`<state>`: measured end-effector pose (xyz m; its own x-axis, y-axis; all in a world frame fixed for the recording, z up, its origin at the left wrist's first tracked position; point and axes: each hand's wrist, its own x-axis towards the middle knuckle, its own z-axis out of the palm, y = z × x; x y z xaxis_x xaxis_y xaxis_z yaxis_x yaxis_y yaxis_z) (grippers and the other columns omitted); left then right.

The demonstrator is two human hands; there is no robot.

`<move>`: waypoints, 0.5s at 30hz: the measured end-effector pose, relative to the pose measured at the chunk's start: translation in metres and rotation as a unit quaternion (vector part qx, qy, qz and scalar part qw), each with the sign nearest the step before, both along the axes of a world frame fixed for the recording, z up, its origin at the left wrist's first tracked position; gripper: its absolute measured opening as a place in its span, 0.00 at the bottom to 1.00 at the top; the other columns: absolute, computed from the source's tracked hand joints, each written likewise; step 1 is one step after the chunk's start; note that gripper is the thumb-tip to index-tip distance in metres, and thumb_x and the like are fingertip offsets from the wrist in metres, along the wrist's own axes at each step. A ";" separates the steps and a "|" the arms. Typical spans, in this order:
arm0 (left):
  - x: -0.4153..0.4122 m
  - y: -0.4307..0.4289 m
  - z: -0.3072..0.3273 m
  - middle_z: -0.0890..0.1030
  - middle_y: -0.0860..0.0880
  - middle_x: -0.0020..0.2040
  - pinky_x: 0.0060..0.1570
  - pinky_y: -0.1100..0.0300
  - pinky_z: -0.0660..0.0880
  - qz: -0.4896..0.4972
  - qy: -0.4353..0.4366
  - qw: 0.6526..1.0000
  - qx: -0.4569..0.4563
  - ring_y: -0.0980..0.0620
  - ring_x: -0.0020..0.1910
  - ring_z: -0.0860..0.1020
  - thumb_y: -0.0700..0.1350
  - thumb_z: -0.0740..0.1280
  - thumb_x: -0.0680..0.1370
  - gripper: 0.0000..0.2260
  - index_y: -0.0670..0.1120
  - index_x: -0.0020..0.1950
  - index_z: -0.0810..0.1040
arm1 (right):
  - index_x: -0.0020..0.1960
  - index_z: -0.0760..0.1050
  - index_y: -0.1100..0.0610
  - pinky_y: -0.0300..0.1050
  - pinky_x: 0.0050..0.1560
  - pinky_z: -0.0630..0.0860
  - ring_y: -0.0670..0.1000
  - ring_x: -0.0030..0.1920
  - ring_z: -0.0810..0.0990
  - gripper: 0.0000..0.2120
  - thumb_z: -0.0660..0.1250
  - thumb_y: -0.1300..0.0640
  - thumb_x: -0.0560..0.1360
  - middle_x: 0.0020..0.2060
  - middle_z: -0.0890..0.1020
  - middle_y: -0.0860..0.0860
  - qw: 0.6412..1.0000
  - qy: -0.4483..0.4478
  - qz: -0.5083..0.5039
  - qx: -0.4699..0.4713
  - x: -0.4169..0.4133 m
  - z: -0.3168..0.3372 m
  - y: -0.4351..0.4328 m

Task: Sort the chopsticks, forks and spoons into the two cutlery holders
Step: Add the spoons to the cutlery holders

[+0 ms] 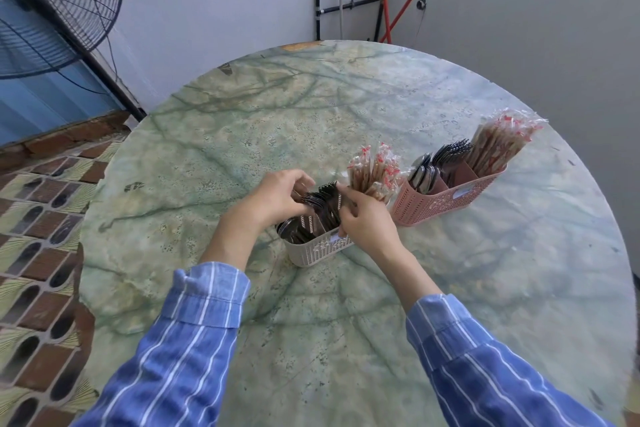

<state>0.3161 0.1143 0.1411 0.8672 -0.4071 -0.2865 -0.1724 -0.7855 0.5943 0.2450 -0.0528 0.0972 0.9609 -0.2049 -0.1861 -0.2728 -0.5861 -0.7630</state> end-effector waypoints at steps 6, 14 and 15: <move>-0.003 -0.004 -0.007 0.84 0.53 0.46 0.54 0.59 0.76 0.043 -0.058 0.997 -0.030 0.57 0.45 0.80 0.44 0.79 0.67 0.14 0.51 0.51 0.84 | 0.75 0.61 0.41 0.48 0.46 0.78 0.50 0.43 0.79 0.26 0.55 0.54 0.77 0.26 0.81 0.45 0.999 0.017 0.038 -0.029 -0.001 0.001 0.007; -0.038 0.015 -0.013 0.75 0.58 0.63 0.60 0.67 0.67 0.096 0.009 0.973 -0.209 0.63 0.60 0.73 0.56 0.79 0.61 0.39 0.54 0.70 0.69 | 0.73 0.65 0.44 0.49 0.46 0.79 0.50 0.41 0.80 0.23 0.56 0.51 0.78 0.38 0.84 0.47 1.000 -0.018 0.020 -0.015 -0.018 -0.009 0.007; -0.045 0.021 -0.019 0.74 0.58 0.64 0.61 0.68 0.66 0.122 0.012 0.962 -0.244 0.63 0.62 0.72 0.55 0.79 0.60 0.42 0.53 0.71 0.67 | 0.73 0.66 0.44 0.48 0.43 0.79 0.49 0.38 0.80 0.23 0.57 0.52 0.78 0.39 0.85 0.48 0.999 -0.039 0.018 -0.006 -0.025 -0.012 0.007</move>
<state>0.2716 0.1355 0.1217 0.9498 -0.2828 -0.1340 0.0001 -0.4281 0.9037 0.2202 -0.0457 0.0853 0.9791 -0.1722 -0.1084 -0.1918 -0.6037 -0.7738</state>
